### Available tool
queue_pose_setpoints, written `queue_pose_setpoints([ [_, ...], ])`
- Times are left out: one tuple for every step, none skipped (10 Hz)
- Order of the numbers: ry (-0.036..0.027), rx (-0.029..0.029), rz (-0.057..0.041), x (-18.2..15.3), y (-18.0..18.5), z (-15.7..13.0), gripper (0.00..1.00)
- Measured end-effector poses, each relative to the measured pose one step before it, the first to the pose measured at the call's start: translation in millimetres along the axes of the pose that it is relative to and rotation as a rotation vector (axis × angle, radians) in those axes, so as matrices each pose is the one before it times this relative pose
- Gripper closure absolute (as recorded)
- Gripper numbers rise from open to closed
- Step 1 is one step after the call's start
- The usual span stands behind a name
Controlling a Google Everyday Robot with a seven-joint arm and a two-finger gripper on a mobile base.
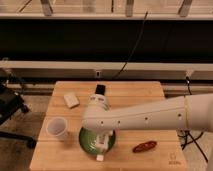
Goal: Place the bottle in the ceramic bowl
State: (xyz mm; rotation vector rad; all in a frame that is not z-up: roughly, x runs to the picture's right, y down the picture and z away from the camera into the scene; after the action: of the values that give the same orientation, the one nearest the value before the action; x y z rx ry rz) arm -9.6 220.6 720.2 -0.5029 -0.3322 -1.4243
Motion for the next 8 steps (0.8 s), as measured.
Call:
queue_pose_setpoints([
  [0.00110, -0.00011, -0.00339, 0.07, -0.06, -0.44, 0.96],
  [0.00053, 0.00112, -0.00808, -0.07, -0.96, -0.09, 0.96],
  [0.00027, 0.00024, -0.00586, -0.04, -0.43, -0.04, 0.95],
  [-0.00002, 0.00028, -0.00281, 0.03, -0.05, -0.36, 0.92],
  [-0.00038, 0.00067, -0.00510, -0.19, -0.87, -0.32, 0.88],
  [0.00113, -0.00021, -0.00351, 0.24, -0.24, -0.54, 0.89],
  [-0.00052, 0.00021, -0.00434, -0.18, -0.24, -0.12, 0.91],
  [-0.00035, 0.00033, -0.00559, 0.01, -0.34, -0.10, 0.87],
])
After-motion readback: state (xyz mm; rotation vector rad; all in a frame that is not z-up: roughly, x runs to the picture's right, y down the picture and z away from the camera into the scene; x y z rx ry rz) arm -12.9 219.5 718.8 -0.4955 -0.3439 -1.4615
